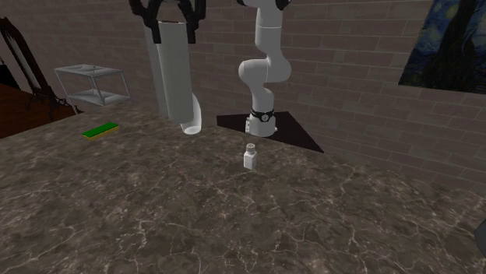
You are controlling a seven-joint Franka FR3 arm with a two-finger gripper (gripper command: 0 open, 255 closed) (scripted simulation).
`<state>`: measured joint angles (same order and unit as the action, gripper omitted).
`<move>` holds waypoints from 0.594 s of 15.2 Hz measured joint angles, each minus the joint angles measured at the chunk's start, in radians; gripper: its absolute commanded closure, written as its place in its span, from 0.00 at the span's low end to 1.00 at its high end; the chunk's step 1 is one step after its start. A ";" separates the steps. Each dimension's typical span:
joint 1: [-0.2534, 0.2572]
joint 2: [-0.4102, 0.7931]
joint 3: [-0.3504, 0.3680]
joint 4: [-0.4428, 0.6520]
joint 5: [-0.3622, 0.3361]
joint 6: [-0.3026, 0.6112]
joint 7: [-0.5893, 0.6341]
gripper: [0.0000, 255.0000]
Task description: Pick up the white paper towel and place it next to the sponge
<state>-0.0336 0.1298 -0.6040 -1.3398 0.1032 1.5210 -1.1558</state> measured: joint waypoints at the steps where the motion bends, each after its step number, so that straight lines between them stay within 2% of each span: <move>1: -0.002 -0.030 -0.006 -0.038 -0.016 0.013 -0.012 1.00; 9: -0.051 -0.189 -0.060 -0.264 -0.102 0.105 -0.127 1.00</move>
<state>-0.0844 -0.0593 -0.6640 -1.6033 0.0014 1.6257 -1.2823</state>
